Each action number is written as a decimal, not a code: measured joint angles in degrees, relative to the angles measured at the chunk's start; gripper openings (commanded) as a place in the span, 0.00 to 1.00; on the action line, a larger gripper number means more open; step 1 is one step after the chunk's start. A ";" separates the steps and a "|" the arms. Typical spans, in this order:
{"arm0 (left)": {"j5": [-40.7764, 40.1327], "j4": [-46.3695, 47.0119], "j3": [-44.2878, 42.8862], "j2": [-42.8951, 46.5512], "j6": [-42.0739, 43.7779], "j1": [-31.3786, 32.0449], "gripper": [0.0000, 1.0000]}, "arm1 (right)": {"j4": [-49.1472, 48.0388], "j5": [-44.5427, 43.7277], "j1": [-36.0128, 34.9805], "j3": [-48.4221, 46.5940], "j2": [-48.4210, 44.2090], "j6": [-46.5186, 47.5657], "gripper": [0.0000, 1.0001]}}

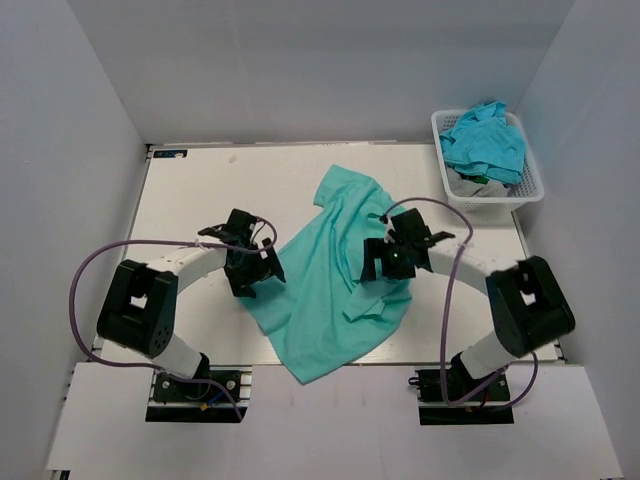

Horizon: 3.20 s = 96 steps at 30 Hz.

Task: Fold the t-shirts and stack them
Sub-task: Flatten out the tshirt

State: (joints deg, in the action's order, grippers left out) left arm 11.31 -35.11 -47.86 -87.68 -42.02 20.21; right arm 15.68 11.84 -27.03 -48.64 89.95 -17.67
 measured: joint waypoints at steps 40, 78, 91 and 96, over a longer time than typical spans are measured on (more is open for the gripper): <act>-10.84 -3.89 -4.52 -5.40 -5.40 -4.02 0.45 | 3.34 -2.43 -4.81 2.14 -17.92 -9.29 0.90; -11.72 -1.07 -5.27 -6.12 -4.09 -4.39 0.00 | 5.09 -11.30 -0.83 -19.74 -0.96 -8.15 0.90; -15.43 -4.85 -8.46 -8.04 -1.66 -4.35 0.00 | 14.88 -19.37 9.53 -59.63 33.22 4.24 0.90; -14.95 -5.03 -8.57 -8.31 -1.49 -4.37 0.00 | 15.10 -20.09 10.60 -69.72 43.47 6.60 0.90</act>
State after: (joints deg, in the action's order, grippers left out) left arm -3.64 -40.14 -56.42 -95.98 -43.51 15.84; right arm 30.79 -8.25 -16.43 -118.37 133.43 -11.07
